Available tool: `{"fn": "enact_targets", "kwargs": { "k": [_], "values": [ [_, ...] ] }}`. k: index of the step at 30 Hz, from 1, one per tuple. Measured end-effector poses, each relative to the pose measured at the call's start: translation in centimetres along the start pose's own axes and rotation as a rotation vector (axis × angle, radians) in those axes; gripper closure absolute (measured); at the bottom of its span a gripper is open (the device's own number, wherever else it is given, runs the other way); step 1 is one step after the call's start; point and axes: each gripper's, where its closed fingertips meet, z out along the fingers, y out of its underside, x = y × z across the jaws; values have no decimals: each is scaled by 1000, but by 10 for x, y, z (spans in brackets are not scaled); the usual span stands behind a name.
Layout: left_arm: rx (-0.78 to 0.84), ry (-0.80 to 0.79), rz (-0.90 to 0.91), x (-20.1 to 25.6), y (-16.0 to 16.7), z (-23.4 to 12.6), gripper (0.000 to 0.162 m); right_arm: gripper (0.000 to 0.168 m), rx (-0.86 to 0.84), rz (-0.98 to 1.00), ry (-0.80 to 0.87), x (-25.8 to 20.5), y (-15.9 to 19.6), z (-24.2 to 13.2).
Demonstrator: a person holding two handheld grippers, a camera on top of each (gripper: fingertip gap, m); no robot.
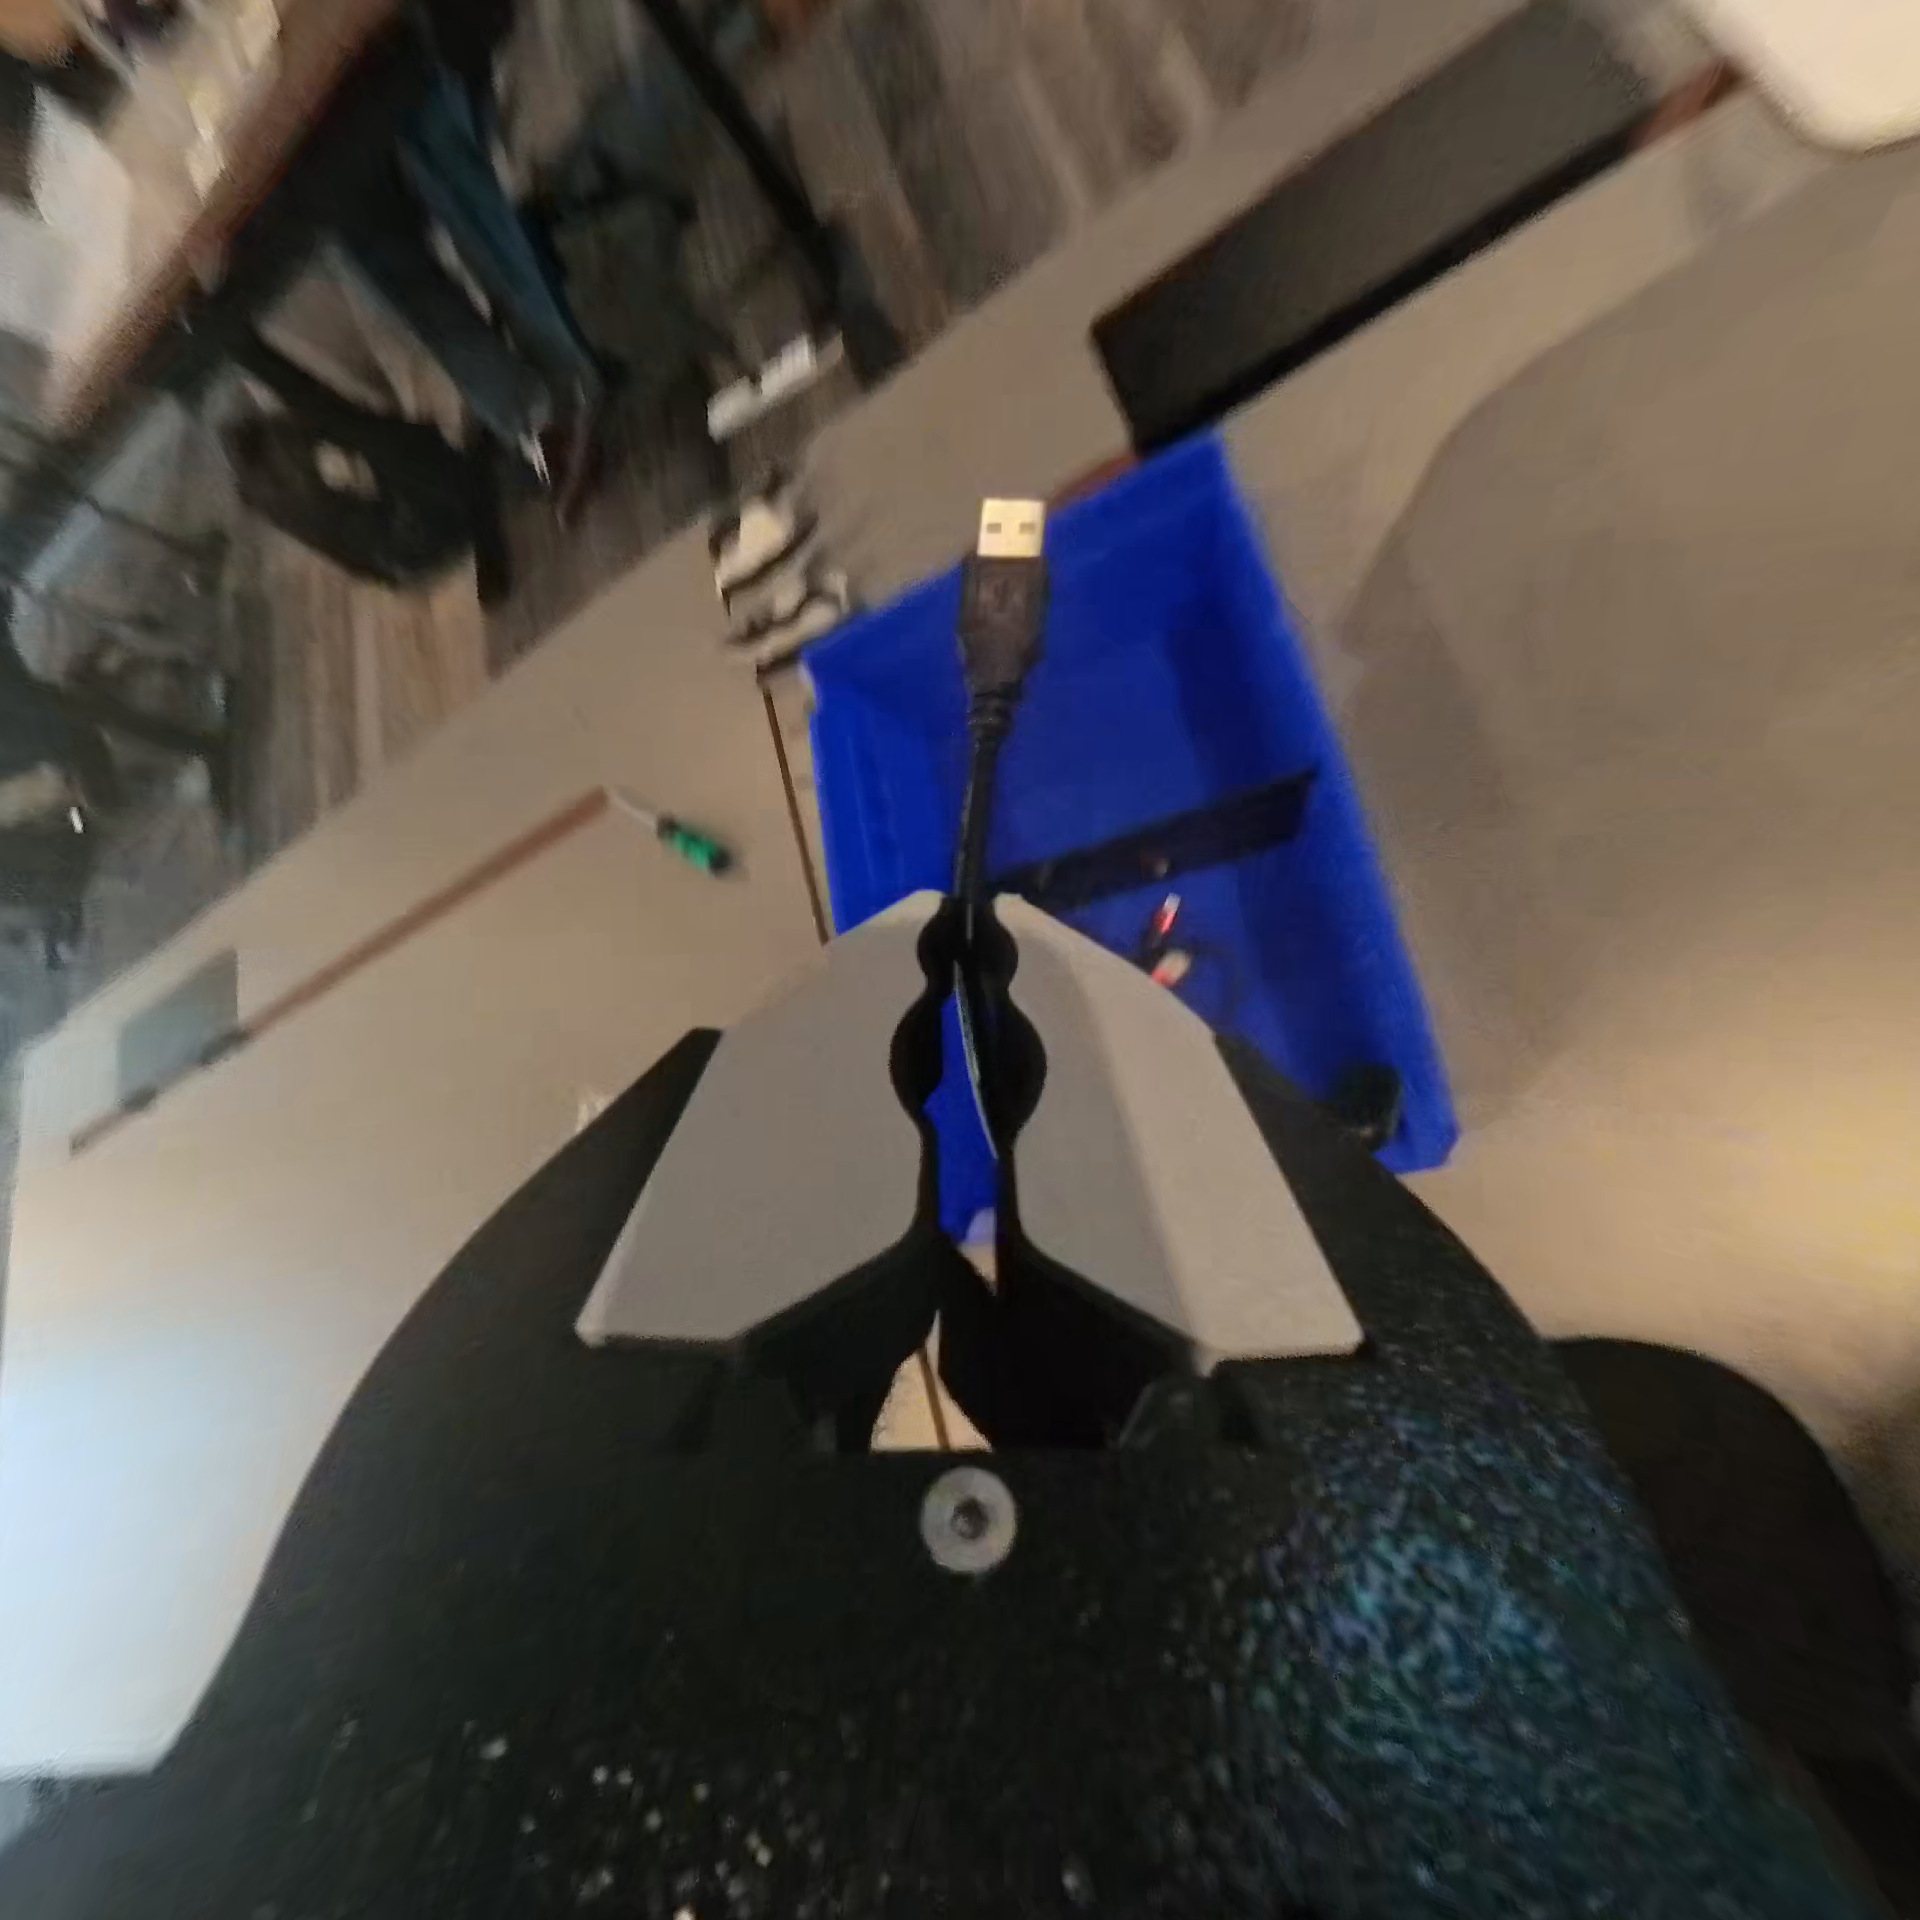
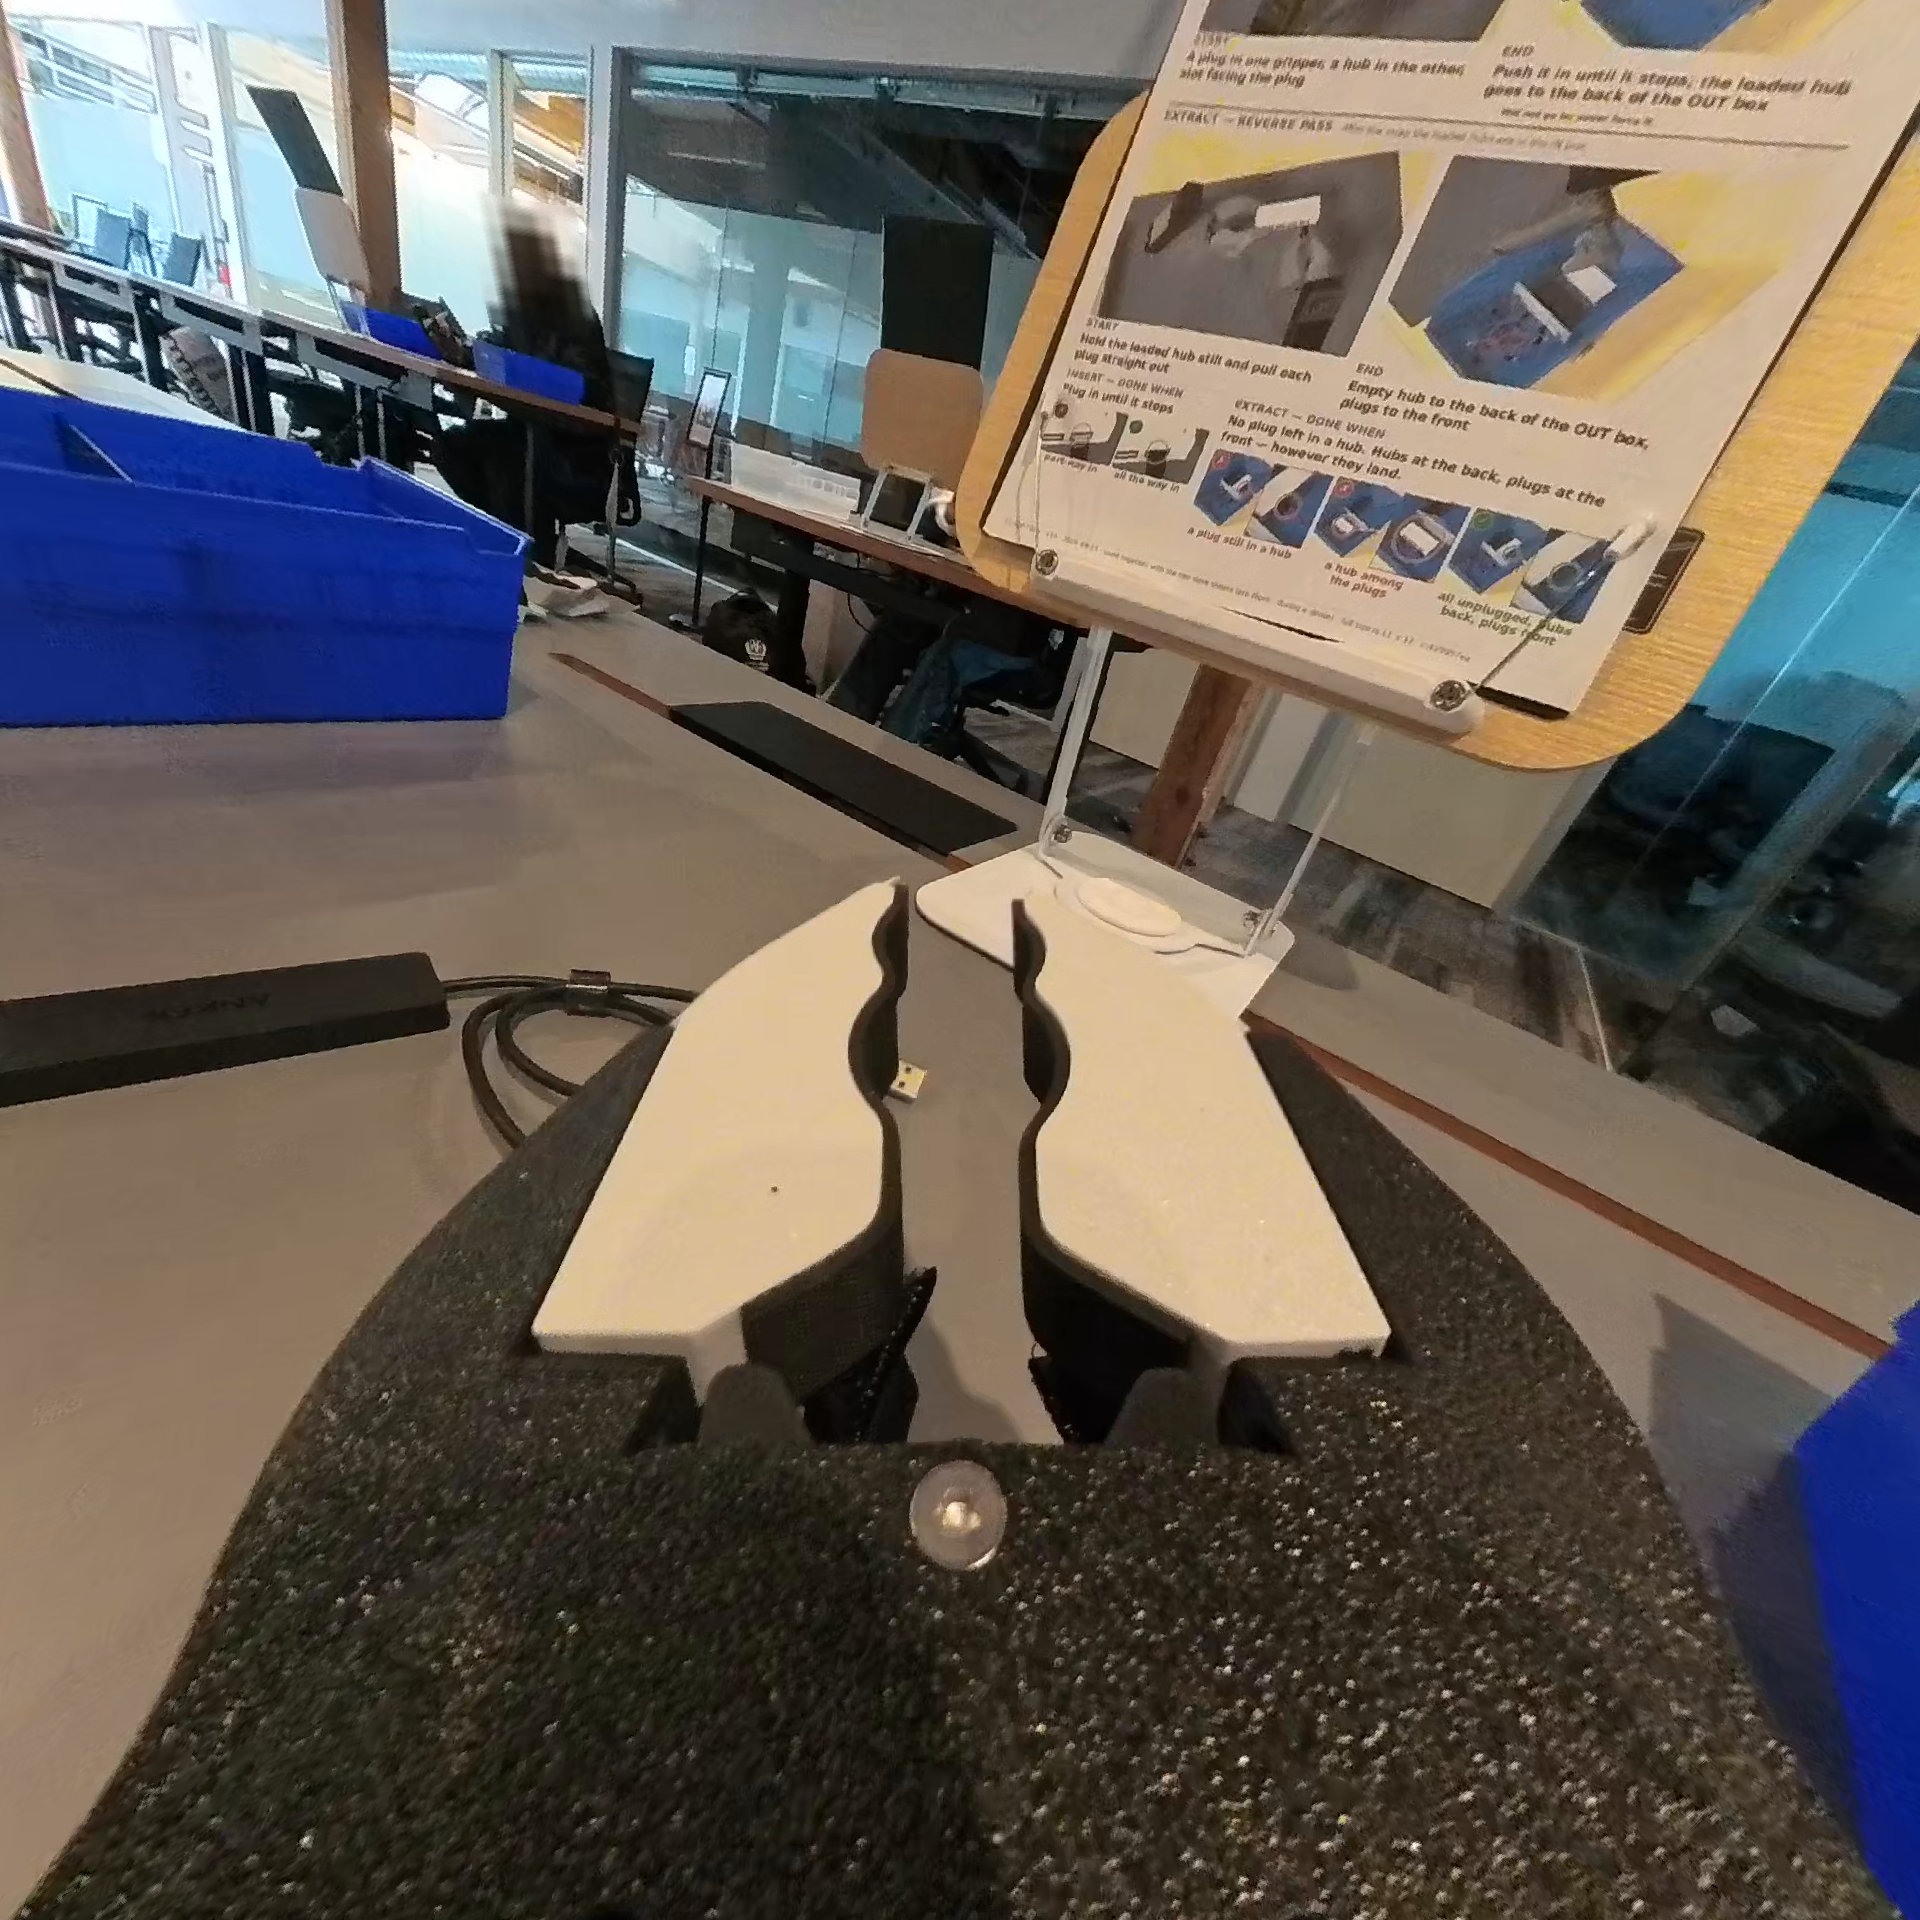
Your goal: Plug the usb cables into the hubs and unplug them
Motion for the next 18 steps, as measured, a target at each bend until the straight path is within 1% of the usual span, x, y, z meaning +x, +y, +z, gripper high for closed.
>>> {"fn": "enact_targets", "kwargs": {
  "k": [2, 4, 5, 7, 10, 12, 15, 18],
  "values": [
    [111, 8, 37, 13, -35, -21, 158, 149, 10, 0, 8, 2, -2, -1],
    [187, 15, 79, 33, -63, -37, 158, 149, 17, 4, 15, 4, -3, -2],
    [216, 39, 101, 48, -76, -42, 158, 149, 18, 7, 18, 5, -3, -3],
    [261, 136, 152, 89, -95, -45, 158, 150, 26, 22, 25, 7, -4, -4],
    [297, 297, 220, 159, -109, -30, 158, 150, 42, 50, 37, 12, -6, -6],
    [296, 424, 243, 208, -108, -12, 158, 150, 43, 73, 44, 15, -5, -7],
    [338, 620, 187, 272, -108, 9, 158, 151, 58, 107, 29, 16, -7, -8],
    [445, 783, 86, 324, -114, 19, 158, 157, 111, 128, -50, 6, -17, -11]
  ]
}}
